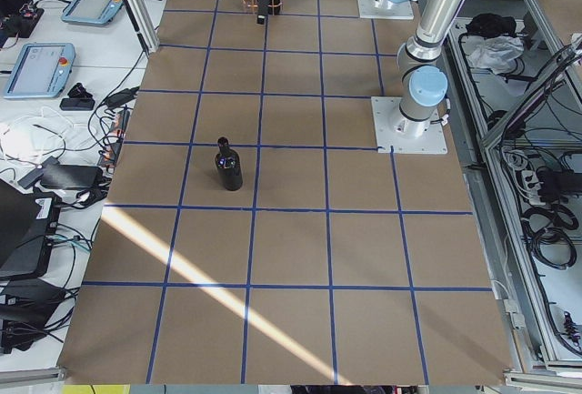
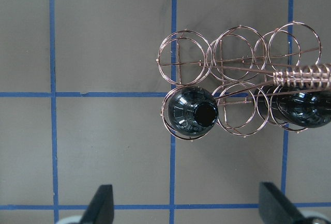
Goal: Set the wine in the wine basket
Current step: 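Lower the left gripper over the neck of the lying dark bottle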
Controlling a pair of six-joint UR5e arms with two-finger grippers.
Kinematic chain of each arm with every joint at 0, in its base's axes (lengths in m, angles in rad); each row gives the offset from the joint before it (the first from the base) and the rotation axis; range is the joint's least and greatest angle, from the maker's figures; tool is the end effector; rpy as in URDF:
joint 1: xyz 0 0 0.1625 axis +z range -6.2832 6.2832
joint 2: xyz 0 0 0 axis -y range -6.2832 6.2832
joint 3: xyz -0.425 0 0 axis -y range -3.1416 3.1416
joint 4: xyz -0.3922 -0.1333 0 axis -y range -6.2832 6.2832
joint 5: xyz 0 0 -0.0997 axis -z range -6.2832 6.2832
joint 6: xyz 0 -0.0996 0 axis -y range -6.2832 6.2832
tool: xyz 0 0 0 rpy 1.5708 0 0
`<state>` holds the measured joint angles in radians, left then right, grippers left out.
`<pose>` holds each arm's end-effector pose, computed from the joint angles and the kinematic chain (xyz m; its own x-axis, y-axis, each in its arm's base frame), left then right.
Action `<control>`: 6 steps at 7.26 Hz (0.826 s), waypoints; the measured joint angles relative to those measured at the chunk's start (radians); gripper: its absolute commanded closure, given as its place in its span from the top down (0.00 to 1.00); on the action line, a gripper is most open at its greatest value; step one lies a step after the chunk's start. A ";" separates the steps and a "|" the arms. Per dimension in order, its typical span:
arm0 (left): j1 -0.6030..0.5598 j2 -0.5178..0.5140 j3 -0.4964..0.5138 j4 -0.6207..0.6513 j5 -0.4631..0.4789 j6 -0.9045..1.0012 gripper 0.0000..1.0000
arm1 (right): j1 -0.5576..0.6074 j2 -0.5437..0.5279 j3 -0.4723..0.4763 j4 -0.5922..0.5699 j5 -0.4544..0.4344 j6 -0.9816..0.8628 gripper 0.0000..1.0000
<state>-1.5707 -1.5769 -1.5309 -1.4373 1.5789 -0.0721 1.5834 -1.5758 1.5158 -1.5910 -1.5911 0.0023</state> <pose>-0.1324 -0.5095 0.5191 -0.9974 -0.0725 0.0040 -0.0721 0.9834 -0.1667 0.1375 -0.4950 0.5197 -0.9998 -0.0087 0.0201 -0.0103 0.9967 -0.0802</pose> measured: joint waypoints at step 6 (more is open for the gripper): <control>0.181 0.006 0.039 -0.052 0.033 0.147 1.00 | -0.003 -0.002 0.004 0.005 -0.004 -0.002 0.99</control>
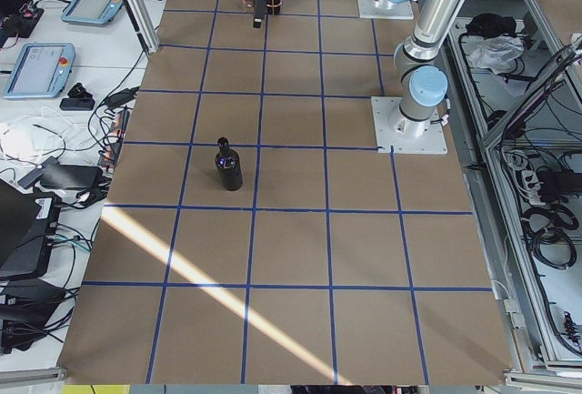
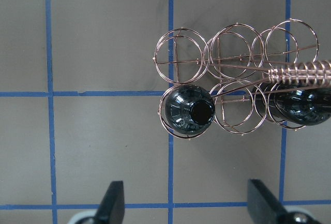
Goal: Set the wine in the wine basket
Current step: 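Lower the left gripper over the neck of the lying dark bottle, then close the left gripper on the bottle neck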
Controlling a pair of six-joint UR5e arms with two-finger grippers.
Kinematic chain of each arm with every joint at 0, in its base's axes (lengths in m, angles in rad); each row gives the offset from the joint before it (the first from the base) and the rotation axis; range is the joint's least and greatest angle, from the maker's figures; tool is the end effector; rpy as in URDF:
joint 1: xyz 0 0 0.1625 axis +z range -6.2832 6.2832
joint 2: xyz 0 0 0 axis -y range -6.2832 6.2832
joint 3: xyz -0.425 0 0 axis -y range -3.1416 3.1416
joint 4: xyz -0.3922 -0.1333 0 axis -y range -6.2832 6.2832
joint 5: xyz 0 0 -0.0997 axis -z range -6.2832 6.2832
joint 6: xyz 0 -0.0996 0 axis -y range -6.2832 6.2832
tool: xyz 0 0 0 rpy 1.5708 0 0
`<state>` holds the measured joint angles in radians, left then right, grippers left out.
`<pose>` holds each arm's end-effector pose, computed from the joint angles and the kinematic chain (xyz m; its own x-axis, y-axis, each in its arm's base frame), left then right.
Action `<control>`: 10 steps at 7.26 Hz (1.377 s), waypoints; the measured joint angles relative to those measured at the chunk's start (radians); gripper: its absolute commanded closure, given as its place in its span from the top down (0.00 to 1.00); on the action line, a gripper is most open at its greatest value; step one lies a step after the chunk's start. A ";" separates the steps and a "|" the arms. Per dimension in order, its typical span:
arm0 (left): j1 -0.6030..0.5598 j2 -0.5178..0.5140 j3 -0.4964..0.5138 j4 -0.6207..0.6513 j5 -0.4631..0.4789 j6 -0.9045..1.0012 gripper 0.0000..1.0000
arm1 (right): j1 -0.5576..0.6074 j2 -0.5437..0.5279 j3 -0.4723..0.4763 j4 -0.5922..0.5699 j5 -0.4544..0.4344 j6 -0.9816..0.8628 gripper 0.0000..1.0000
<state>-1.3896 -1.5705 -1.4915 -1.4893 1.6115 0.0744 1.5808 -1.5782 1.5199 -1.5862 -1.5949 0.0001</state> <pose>-0.0361 -0.5202 0.5364 -0.9921 -0.1138 -0.0520 -0.1044 0.9821 -0.1570 0.1358 -0.4938 0.5184 -0.9997 -0.0081 0.0240 -0.0099 0.9972 -0.0736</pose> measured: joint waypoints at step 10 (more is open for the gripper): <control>0.460 -0.372 0.109 0.133 -0.140 0.663 1.00 | 0.001 -0.002 0.006 0.011 0.000 0.001 0.99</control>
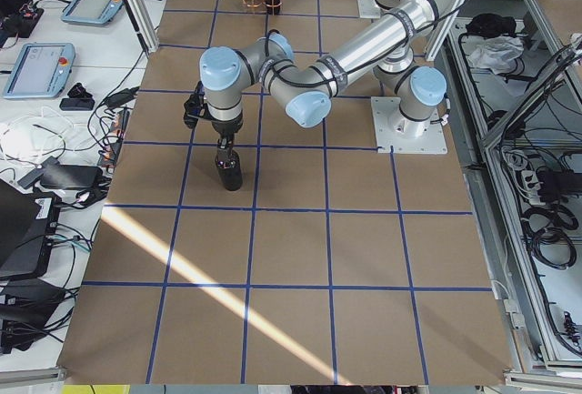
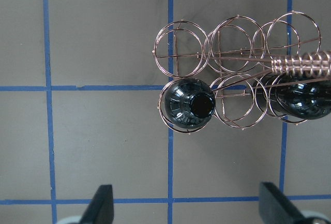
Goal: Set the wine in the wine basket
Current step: 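Close the left gripper on the bottle neck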
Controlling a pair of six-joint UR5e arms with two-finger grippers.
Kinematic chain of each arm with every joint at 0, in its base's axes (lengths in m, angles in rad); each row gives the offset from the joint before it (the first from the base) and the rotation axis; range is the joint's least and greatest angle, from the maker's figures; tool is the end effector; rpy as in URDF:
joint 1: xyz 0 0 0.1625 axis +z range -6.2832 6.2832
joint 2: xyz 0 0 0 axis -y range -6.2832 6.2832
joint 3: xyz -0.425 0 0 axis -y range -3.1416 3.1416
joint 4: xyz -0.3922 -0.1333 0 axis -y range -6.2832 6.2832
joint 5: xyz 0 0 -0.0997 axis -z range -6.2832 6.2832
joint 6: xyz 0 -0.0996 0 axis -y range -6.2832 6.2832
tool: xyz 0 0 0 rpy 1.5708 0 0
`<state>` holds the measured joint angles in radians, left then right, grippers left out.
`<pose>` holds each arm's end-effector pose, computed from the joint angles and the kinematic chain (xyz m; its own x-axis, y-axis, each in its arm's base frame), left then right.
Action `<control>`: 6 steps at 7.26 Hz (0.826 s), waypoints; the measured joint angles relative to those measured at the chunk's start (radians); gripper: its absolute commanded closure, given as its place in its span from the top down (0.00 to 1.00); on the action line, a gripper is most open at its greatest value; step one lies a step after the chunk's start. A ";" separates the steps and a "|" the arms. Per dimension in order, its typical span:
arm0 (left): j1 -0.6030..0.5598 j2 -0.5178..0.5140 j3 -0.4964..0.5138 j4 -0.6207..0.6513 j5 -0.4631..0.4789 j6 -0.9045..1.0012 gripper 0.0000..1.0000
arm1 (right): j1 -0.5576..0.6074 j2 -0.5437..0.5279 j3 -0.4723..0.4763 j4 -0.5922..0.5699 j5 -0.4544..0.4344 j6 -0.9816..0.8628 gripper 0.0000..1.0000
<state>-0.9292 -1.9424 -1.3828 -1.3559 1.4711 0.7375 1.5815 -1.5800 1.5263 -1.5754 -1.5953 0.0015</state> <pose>0.2699 -0.6006 0.3909 -0.9936 0.0995 0.0526 0.0946 0.9914 -0.0901 0.1361 -0.4916 0.5149 -0.9997 -0.0078 0.0244 -0.0092 0.9983 -0.0583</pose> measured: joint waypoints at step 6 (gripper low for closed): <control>-0.054 -0.040 -0.005 0.033 0.092 -0.023 0.66 | 0.000 -0.001 0.000 0.000 0.001 0.006 0.99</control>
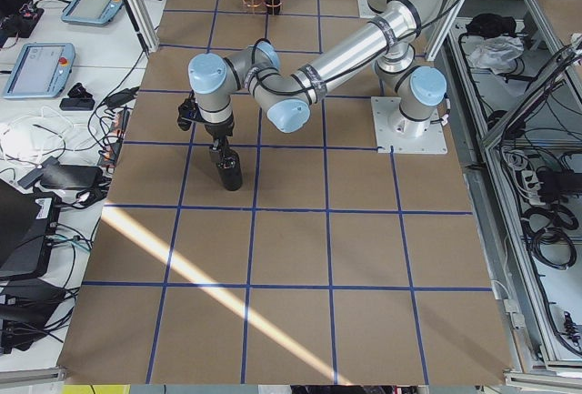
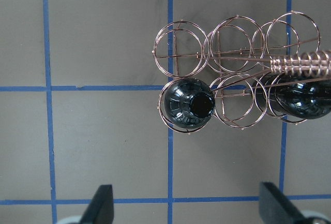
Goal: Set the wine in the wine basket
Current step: 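Close the left gripper on the bottle neck, then lift the bottle with the left gripper and carry it toward the table center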
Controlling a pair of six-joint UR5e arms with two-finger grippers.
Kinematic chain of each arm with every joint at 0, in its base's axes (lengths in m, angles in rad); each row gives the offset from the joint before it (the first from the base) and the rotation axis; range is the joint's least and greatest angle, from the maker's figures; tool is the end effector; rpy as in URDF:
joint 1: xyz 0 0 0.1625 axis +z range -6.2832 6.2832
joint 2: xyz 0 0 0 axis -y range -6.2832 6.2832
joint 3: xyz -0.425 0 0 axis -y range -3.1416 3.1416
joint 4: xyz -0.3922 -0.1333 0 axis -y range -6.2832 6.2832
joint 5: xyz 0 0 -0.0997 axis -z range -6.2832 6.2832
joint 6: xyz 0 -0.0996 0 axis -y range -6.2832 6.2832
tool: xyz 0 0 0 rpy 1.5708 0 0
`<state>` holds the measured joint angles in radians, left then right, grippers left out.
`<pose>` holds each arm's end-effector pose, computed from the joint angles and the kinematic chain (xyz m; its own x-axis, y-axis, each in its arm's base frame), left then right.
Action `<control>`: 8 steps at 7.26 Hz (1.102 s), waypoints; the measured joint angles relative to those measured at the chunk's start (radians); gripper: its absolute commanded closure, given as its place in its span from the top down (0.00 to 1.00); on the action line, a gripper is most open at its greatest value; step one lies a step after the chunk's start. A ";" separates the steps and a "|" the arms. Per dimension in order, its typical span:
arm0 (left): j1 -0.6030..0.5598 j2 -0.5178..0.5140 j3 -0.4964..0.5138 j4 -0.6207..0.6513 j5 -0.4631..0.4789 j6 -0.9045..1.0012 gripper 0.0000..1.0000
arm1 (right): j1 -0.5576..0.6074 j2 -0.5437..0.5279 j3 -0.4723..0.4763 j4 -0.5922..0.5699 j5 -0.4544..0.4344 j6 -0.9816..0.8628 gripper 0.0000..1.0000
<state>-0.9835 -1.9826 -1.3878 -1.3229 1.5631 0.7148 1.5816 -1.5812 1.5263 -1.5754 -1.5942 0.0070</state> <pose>0.2506 -0.6184 0.3653 -0.9919 0.1272 -0.0067 0.1273 0.9917 -0.0195 0.1363 -0.4912 0.5155 -0.9997 -0.0024 0.0229 -0.0038 0.9982 -0.0596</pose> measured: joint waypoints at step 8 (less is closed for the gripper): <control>-0.009 0.028 0.005 0.046 0.012 0.018 0.00 | 0.002 -0.003 0.003 0.001 0.001 0.005 0.99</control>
<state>-0.9925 -1.9544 -1.3824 -1.2767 1.5746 0.7331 1.5831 -1.5839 1.5289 -1.5747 -1.5933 0.0123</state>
